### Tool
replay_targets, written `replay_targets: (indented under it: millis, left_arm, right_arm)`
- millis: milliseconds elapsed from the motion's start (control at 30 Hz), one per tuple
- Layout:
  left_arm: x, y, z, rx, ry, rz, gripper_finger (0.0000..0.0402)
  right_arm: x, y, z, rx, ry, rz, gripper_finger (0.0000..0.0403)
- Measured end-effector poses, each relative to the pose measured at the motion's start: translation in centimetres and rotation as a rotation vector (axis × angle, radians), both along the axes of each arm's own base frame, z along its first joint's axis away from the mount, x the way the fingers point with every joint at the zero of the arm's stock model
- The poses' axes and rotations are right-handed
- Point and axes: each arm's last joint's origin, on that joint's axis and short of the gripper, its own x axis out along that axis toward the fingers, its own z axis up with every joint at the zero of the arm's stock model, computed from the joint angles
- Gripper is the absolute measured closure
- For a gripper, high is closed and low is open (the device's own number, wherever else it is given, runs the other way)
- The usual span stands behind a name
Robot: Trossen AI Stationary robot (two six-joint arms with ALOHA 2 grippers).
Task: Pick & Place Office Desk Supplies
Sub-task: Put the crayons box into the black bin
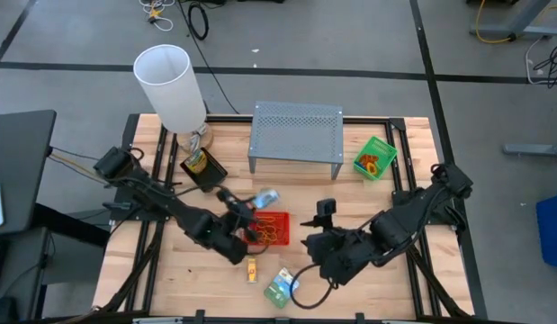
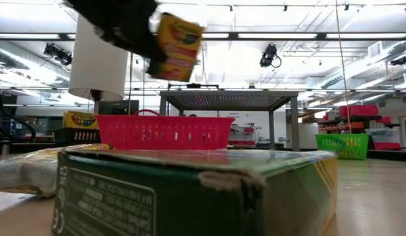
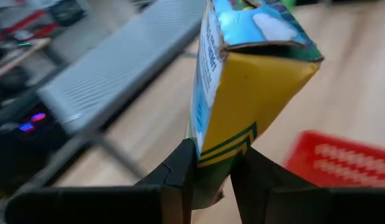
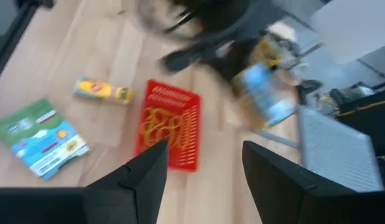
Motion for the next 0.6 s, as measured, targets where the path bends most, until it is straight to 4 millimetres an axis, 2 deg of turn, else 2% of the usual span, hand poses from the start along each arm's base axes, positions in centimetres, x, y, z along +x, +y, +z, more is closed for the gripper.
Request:
replay_targets:
  millis: [367,467,600]
  left_arm:
    - [-8.6,1.9,2.6,-0.028,-0.149,0.177,0.0319]
    - [-10.2,2.6,2.2,-0.057,-0.210,0.203,0.0319]
    - [-12.0,3.9,0.5,-0.121,-0.276,0.249,0.0319]
  right_arm:
    - [1.5,0.8,-6.4,0.097,0.053,0.105,0.0190]
    - [1.7,0.9,-7.4,0.122,0.050,0.126,0.0190]
    - [1.9,1.0,-8.1,0.140,0.040,0.158,0.0190]
